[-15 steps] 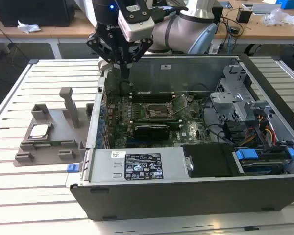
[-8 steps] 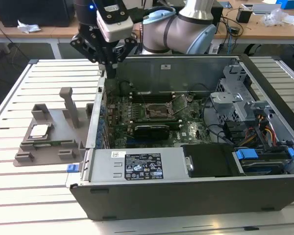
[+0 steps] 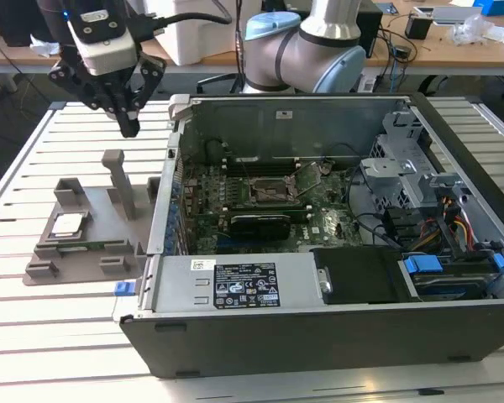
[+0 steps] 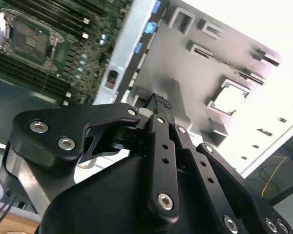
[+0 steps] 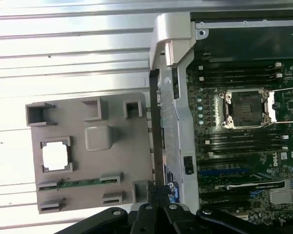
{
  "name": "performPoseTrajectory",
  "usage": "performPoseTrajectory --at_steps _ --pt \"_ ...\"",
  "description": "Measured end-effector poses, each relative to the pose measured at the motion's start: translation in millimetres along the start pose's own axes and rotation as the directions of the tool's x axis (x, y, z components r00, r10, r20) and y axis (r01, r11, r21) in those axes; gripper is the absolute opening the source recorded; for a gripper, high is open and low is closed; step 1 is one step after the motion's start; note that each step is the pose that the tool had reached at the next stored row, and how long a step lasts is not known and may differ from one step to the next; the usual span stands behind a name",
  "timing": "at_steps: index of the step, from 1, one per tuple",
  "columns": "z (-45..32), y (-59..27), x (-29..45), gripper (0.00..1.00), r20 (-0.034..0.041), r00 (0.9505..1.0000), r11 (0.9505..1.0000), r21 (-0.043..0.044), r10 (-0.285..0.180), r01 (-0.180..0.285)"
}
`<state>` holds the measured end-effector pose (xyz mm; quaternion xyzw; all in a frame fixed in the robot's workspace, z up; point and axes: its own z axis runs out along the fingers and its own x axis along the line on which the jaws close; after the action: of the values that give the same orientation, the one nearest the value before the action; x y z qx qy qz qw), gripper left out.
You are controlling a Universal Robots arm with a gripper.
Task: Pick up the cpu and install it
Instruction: 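Reach for the cpu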
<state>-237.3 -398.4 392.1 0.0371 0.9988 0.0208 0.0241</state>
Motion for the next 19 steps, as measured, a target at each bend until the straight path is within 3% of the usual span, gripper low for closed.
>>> performPoseTrajectory --at_steps 1,5,8,14,19 --pt "-0.3 -0.7 9.1 0.11 0.0001 1.0000 1.0000 0.0000 0.000 0.000" --pt "-0.8 -2.2 29.8 0.11 0.0003 1.0000 1.0000 0.0004 0.000 0.000" --pt "-1.6 -3.9 59.6 0.11 0.0003 1.0000 1.0000 0.0018 0.000 0.000" --pt "-2.4 -6.6 98.4 0.11 0.0003 1.0000 1.0000 0.0021 0.000 0.000" --pt "-3.2 -9.7 142.3 0.11 0.0004 1.0000 1.0000 0.0023 0.000 0.000"
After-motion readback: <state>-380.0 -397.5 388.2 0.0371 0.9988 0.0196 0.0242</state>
